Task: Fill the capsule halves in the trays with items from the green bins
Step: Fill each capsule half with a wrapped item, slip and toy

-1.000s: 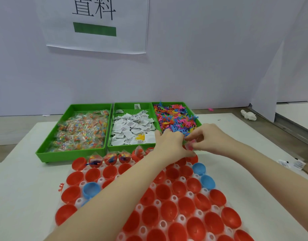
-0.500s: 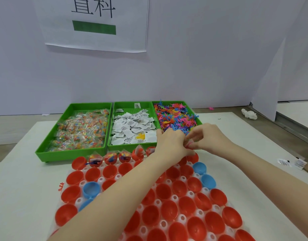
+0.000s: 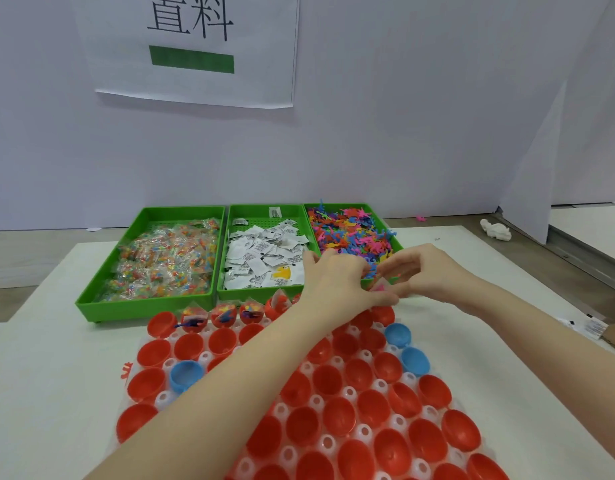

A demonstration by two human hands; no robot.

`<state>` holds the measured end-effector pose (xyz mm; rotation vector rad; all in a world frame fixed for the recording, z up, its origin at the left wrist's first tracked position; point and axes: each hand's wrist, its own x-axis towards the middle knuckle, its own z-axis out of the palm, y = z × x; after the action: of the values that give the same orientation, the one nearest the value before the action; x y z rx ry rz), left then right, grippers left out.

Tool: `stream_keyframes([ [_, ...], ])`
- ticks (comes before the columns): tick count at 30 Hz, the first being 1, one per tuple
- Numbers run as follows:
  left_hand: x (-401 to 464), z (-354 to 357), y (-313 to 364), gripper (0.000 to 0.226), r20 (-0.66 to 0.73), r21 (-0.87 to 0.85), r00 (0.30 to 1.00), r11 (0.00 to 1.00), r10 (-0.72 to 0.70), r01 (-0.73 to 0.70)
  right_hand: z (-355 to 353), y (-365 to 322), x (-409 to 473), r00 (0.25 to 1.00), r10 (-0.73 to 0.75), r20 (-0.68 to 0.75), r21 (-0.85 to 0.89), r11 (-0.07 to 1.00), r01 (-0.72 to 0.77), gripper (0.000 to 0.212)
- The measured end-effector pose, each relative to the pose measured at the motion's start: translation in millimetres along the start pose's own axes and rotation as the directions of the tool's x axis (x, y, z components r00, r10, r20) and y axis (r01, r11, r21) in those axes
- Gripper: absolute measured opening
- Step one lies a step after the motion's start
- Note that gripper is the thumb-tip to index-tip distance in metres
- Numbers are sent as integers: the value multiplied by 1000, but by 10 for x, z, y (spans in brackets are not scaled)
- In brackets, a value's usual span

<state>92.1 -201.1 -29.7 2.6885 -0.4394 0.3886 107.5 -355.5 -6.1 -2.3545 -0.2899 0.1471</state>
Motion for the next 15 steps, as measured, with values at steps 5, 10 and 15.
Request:
stream_keyframes([
  [5,-74,-532,-338,41,-269,-294,940,947,-209,127,-35,-8,50,989,-24,-147,143,989,45,16],
  [10,-324,-982,-1261,30,-244,-395,828,832,-504,390,-20,20,212,944,26,-328,170,985,32,11],
  [15,-757,-1004,-1942,41,-1,45,787,786,-617,617,62,54,417,958,104,-267,-36,992,-117,25],
])
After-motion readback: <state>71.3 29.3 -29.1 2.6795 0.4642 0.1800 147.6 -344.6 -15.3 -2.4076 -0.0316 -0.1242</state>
